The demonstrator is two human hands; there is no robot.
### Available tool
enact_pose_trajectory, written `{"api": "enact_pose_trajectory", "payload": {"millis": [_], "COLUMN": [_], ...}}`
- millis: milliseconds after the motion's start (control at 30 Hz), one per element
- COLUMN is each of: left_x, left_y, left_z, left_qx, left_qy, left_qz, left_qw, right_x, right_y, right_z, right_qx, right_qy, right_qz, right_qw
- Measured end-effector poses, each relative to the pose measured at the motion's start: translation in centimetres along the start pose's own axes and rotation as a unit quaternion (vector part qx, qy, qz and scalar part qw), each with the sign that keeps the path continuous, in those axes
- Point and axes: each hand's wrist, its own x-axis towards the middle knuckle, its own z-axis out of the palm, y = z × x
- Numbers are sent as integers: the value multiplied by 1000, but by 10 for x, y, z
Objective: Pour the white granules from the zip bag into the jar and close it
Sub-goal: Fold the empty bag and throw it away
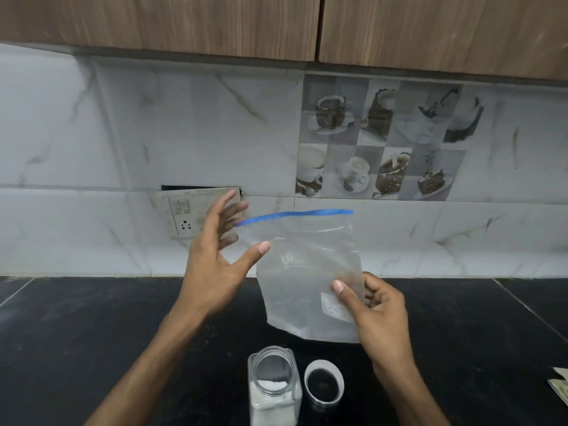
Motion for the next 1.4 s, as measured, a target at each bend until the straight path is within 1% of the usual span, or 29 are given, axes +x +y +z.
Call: {"api": "enact_pose_trajectory", "payload": {"millis": [67,133,167,200,233,367,433,567,700,833,900,1033,1167,1233,1267,1333,1400], "left_x": [-18,-39,-48,-55,-60,-62,-59,-56,-56,-56,-56,-55,-52,-51,-51,-51,-51], "left_y": [-7,-14,-18,-21,-22,-18,-14,-11,-8,-3,-1,-3,-1,-3,-4,-4,-6], "left_z": [8,21,26,31,33,31,28,27,26,25,24,21,18,17,17,18,19], "left_qx": [-59,-140,-167,-175,-173,-135,-128,-81,-49,-30,-4,41,76,70,68,66,63], "left_qy": [10,-15,-26,-28,-21,49,63,47,26,5,8,20,31,37,40,39,23], "left_qz": [-91,-172,-198,-207,-204,-168,-138,-73,-62,-45,-28,-17,25,18,11,7,25], "left_qw": [994,975,966,962,963,975,980,993,997,999,1000,999,996,997,997,997,997], "right_x": [-4,-8,-9,-9,-9,-5,-5,-6,-11,-15,-14,-12,-10,-8,-6,-5,-5], "right_y": [1,5,7,9,11,16,18,17,9,2,0,1,-2,-5,-6,-11,-18], "right_z": [3,6,6,6,5,0,0,3,-1,-9,-15,-24,-31,-33,-34,-38,-39], "right_qx": [86,125,134,136,133,133,138,147,65,-9,-31,-42,-60,-73,-96,-182,-300], "right_qy": [-2,-11,-14,-15,-11,32,45,91,119,83,55,17,27,31,27,8,-20], "right_qz": [32,55,66,73,75,70,69,58,-26,-115,-139,-119,-131,-124,-117,-115,-131], "right_qw": [996,991,989,988,988,988,987,983,990,990,988,992,989,989,988,977,945]}}
